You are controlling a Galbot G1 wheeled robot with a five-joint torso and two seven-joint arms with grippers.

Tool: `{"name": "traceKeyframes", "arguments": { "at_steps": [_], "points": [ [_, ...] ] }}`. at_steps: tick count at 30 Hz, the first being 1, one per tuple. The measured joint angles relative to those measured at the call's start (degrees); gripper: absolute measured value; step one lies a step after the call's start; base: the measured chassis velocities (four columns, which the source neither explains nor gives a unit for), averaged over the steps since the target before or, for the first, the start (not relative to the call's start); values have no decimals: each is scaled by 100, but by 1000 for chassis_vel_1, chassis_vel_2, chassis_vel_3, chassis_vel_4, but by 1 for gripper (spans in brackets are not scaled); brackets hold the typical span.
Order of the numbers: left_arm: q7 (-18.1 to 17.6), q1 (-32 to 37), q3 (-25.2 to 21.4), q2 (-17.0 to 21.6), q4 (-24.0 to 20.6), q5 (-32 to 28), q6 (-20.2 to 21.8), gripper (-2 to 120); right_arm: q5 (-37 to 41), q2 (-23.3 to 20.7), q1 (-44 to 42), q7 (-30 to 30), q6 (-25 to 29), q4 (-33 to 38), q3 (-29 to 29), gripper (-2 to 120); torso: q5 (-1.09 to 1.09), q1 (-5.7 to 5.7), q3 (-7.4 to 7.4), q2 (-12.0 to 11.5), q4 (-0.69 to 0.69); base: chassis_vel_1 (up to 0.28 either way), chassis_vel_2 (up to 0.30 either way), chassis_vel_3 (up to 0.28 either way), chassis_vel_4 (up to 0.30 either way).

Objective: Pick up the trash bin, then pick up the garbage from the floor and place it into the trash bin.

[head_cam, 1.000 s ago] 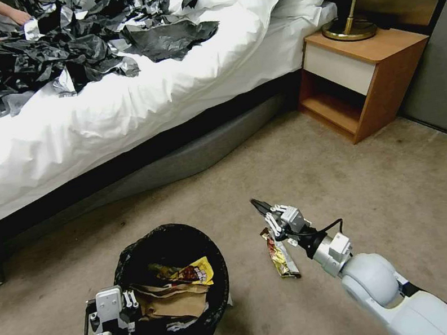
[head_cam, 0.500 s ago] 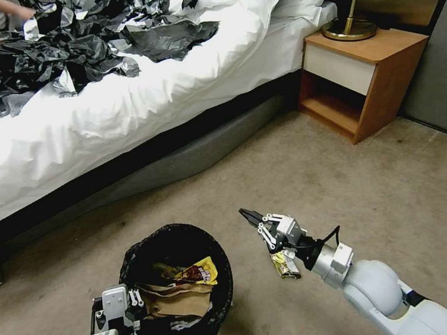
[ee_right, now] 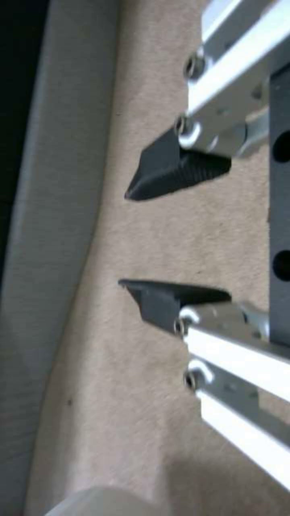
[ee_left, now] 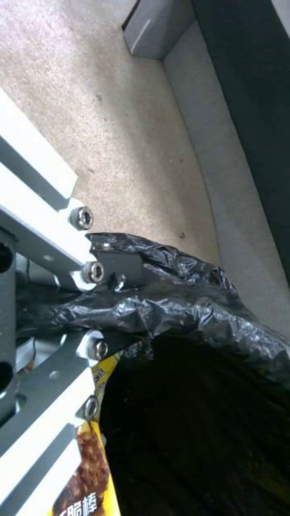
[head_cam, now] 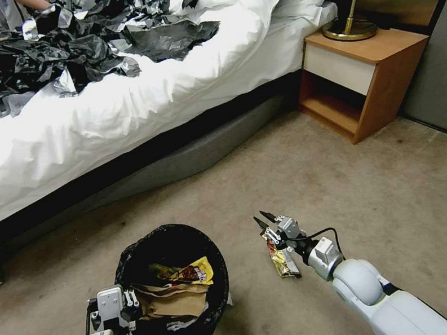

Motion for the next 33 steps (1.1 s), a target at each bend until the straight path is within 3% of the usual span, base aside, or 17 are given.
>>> {"name": "traceKeyframes", "arguments": {
  "at_steps": [10, 17, 33],
  "points": [
    [1, -26, -17, -4, 5, -3, 31, 0, -204, 395, 495, 190, -185, -1347, -364, 79, 0, 0, 0, 0, 1, 0, 0, 0, 0],
    [1, -55, -31, -11, 30, -10, 45, 0, -282, 513, 594, 194, -204, -1787, -451, 99, 0, 0, 0, 0, 1, 0, 0, 0, 0],
    [4, -42, -54, -13, 72, -19, 42, 0, -666, 820, 748, 124, -117, -2937, -141, 100, 0, 0, 0, 0, 0, 0, 0, 0, 0]
  ]
}}
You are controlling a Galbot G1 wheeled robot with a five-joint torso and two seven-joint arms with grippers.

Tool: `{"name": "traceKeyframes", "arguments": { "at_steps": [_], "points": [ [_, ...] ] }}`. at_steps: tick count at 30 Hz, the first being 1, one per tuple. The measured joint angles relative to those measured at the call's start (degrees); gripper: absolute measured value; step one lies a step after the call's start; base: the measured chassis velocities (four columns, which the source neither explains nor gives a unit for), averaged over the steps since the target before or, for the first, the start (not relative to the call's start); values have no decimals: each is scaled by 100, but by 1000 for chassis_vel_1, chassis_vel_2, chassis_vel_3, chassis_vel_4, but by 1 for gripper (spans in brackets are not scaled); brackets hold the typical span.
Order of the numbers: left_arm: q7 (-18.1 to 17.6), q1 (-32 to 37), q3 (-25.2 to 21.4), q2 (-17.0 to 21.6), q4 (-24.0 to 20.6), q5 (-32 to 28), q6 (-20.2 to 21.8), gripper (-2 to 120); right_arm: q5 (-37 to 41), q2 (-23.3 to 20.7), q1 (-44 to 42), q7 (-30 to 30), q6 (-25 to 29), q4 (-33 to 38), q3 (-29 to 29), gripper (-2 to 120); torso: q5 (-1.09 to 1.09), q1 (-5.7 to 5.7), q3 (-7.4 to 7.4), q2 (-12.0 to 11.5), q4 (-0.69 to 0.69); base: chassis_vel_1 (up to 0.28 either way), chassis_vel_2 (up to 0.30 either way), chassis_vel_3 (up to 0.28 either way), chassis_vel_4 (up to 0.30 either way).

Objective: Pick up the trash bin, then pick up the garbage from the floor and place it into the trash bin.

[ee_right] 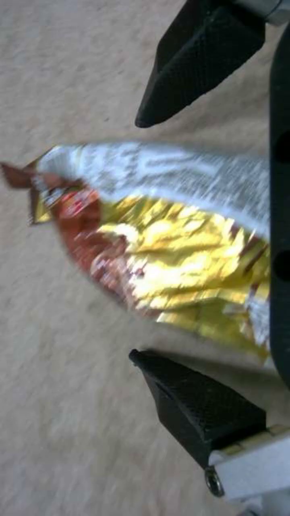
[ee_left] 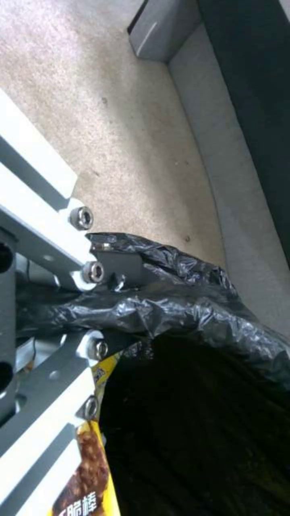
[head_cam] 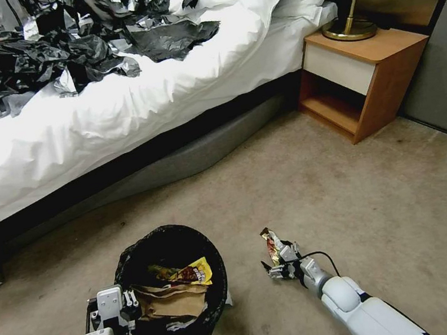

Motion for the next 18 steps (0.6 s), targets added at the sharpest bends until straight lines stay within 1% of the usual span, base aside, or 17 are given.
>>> {"name": "traceKeyframes", "arguments": {
  "at_steps": [2, 4, 6, 11, 14, 16, 18],
  "points": [
    [2, 10, -12, 4, 0, -4, -3, 0, -66, 60, 52, -43, 73, -198, 103, 100, 2, 0, 0, 0, 1, 0, 0, 0, 0],
    [2, 13, -17, 5, 0, -6, -4, 0, -82, 72, 63, -51, 90, -245, 130, 100, 2, 0, 0, 0, 1, 0, 0, 0, 0],
    [2, 28, -35, 12, -4, -8, -8, 0, -142, 104, 95, -96, 149, -408, 236, 97, 3, 0, -1, 1, 3, 0, 0, 0, 0],
    [3, 35, -38, 15, -11, -9, -9, 0, -155, 109, 104, -144, 187, -480, 300, 93, 3, -1, -1, 2, 3, 0, 0, 0, 0],
    [3, 35, 7, 6, -24, 2, -9, 0, -160, 108, 76, -171, 201, -452, 329, 84, 0, -1, -1, 1, 0, 0, 0, 0, 0],
    [3, 34, 13, 5, -29, 4, -9, 0, -159, 108, 69, -172, 201, -438, 328, 82, 0, -1, -1, 1, 0, 0, 0, 0, 0],
    [3, 30, 23, 1, -37, 10, -9, 0, -157, 110, 58, -172, 201, -403, 323, 75, 0, -1, -1, 2, 0, 0, 0, 0, 0]
  ]
}}
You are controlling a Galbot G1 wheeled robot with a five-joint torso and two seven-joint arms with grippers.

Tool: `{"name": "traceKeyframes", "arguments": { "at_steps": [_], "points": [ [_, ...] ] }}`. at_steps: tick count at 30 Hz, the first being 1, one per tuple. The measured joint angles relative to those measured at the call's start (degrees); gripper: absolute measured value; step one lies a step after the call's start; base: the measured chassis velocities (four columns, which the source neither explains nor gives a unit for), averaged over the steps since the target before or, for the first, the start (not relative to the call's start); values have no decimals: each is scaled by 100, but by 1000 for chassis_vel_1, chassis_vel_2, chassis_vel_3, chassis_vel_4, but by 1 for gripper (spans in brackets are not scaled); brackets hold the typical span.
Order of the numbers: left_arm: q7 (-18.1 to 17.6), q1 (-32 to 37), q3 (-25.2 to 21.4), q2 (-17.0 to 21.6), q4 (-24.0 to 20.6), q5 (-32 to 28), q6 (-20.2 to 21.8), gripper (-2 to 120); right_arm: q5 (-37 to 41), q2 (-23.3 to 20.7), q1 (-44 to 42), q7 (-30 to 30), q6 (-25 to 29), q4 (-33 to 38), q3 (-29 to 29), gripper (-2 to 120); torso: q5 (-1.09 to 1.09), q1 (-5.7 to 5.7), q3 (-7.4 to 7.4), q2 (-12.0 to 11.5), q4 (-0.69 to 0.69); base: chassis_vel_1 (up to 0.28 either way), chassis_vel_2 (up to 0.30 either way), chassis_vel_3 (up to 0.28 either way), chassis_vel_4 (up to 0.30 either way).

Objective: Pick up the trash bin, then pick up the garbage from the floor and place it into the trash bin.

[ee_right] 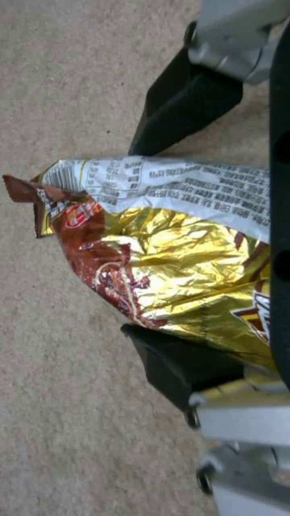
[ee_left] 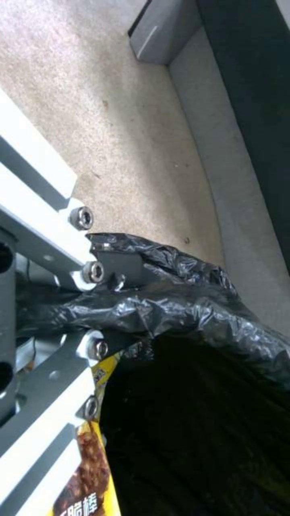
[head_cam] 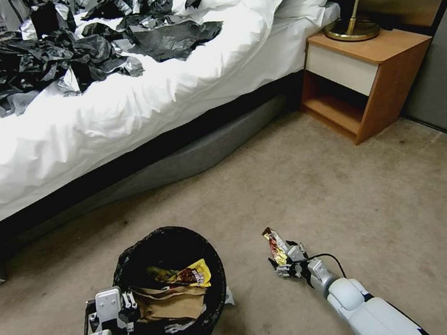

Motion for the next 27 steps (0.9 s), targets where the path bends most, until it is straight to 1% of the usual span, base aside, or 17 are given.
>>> {"name": "traceKeyframes", "arguments": {
  "at_steps": [2, 5, 6, 8, 10, 13, 14, 15, 16, 18, 20, 21, 22, 24, 25, 26, 27],
  "points": [
    [0, 1, 0, 0, -5, 1, 0, 0, 0, 4, -1, 0, 0, 4, -1, 73, -1, 0, 0, 0, 0, 0, 0, 0, 0],
    [-1, 9, -21, 0, -13, -4, -2, 0, 0, 15, -14, 0, 0, 12, -5, 64, 1, 0, 1, 0, 0, 0, 0, 0, 0],
    [-1, 9, -21, 0, -13, -4, -2, 0, 0, 15, -14, 0, 0, 12, -5, 64, 1, 0, 1, 0, 0, 0, 0, 0, 0],
    [-2, 10, -27, 3, -15, -5, -3, 0, 0, 15, -33, 0, 0, 38, -5, 58, 1, 0, 1, 0, 1, 0, 0, 0, 0],
    [-2, 8, -28, 4, -17, -6, -3, 0, -1, 15, -39, 0, 0, 50, -6, 56, 1, 0, 1, 0, 1, 0, 0, 0, 0],
    [-2, -6, -17, 6, -19, -8, -3, 0, 10, -5, -59, 10, -1, 107, -6, 47, 6, 0, 1, -1, 1, 0, 0, 0, 0],
    [-2, -6, -17, 6, -19, -8, -3, 0, 10, -5, -59, 10, -1, 107, -6, 47, 6, 0, 1, -1, 1, 0, 0, 0, 0],
    [-3, -14, -2, 6, -19, -7, -3, 0, 24, -30, -67, 23, -7, 138, -2, 43, 0, 0, 1, -1, 2, 0, 0, 0, 0],
    [-3, -18, 9, 5, -19, -7, -3, 0, 38, -46, -78, 34, -9, 159, 1, 38, 3, 0, 1, -2, 2, 0, 0, 0, 0],
    [-3, -21, 13, 4, -19, -6, -2, 0, 46, -58, -82, 38, -13, 172, 6, 36, 2, 0, 1, -2, 2, 0, 0, 0, 0],
    [-4, -26, 19, 5, -19, -5, 1, 0, 68, -95, -103, 50, -25, 228, 14, 28, -2, 1, 2, -2, 0, 0, 0, 0, 0],
    [-4, -26, 19, 5, -19, -5, 1, 0, 68, -95, -103, 50, -25, 228, 14, 28, -2, 1, 2, -2, 0, 0, 0, 0, 0],
    [-4, -27, 18, 7, -19, -5, 3, 0, 90, -109, -118, 54, -37, 273, 13, 24, 2, 1, 2, -2, 0, 0, 0, 0, 0],
    [-7, -29, 16, 9, -19, -4, 4, 0, 145, -162, -146, 90, -62, 381, 19, 16, -5, 1, 2, -2, -2, 0, 0, 0, 0],
    [-7, -29, 16, 9, -19, -4, 4, 0, 145, -162, -146, 90, -62, 381, 19, 16, -5, 1, 2, -2, -2, 0, 0, 0, 0],
    [-7, -28, 16, 9, -19, -5, 6, 0, 184, -186, -168, 106, -73, 472, 17, 11, -4, 1, 2, -2, -4, 0, 0, 0, 0],
    [-6, -27, 17, 10, -20, -5, 6, 0, 223, -215, -186, 117, -77, 570, 7, 8, -1, 1, 2, -2, -3, 0, 0, 0, 0]
  ]
}}
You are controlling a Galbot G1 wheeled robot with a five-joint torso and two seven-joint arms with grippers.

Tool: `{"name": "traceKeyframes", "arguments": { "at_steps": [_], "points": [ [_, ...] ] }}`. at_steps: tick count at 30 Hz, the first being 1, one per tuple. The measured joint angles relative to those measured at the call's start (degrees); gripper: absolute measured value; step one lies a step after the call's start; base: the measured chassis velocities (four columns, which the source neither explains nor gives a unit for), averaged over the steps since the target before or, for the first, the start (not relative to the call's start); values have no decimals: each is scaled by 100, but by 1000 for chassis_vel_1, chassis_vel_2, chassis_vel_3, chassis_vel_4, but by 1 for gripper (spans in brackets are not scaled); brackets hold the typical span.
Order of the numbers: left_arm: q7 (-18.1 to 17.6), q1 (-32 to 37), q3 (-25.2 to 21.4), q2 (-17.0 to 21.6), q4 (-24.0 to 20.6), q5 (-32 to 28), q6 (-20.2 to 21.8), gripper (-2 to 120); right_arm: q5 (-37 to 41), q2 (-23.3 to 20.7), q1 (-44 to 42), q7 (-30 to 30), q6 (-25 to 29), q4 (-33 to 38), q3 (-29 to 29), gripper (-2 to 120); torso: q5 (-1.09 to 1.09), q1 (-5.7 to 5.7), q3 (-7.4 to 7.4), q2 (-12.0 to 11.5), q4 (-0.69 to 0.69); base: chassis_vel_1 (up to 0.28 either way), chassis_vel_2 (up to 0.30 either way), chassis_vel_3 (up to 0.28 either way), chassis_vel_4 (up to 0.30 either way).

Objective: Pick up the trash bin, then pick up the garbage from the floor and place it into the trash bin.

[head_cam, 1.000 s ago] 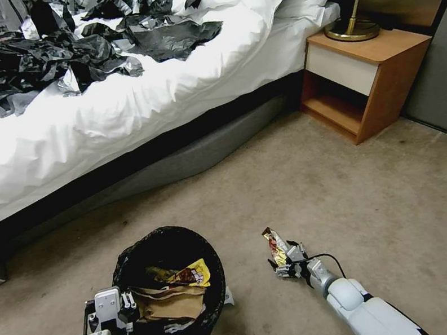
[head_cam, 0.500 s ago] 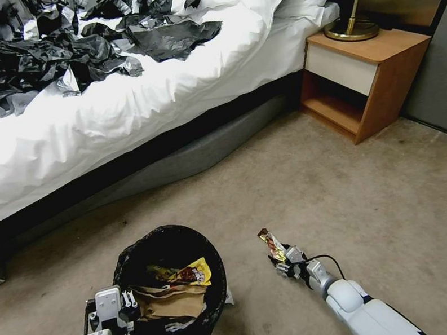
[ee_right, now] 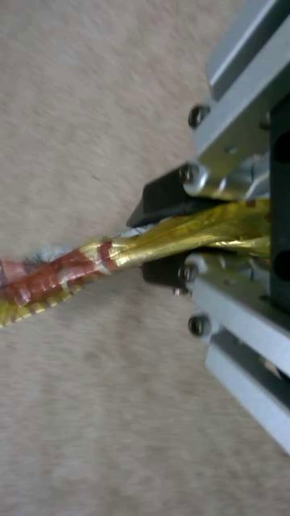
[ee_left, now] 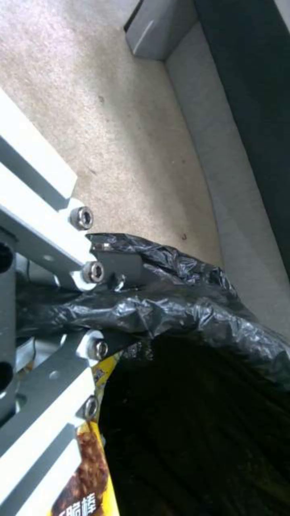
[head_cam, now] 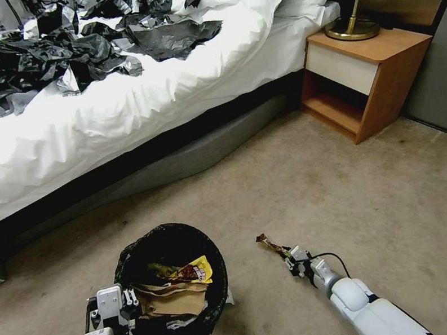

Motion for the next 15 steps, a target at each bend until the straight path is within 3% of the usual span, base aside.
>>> {"name": "traceKeyframes", "arguments": {
  "at_steps": [3, 8, 10, 15],
  "points": [
    [0, 0, 0, 1, -2, 0, 1, 0, 109, -94, -59, 17, -7, 311, -28, 0, -2, 0, 0, 0, 1, 0, 0, 0, 0],
    [0, -7, 0, 2, -1, 2, 2, 0, 356, -304, -219, 30, -59, 1188, -73, 0, 0, 0, -1, 0, 2, 0, 0, 0, 0],
    [0, -18, 21, 1, 6, 9, 7, 0, 473, -448, -336, 32, -55, 1871, -78, 0, 2, 0, -1, 0, 3, 0, 0, 0, 0],
    [0, -30, 44, 4, 24, 14, 15, 0, 495, -570, -425, 28, 57, 2523, -64, 0, 2, 0, -1, 0, 2, 0, 0, 0, 0]
  ]
}}
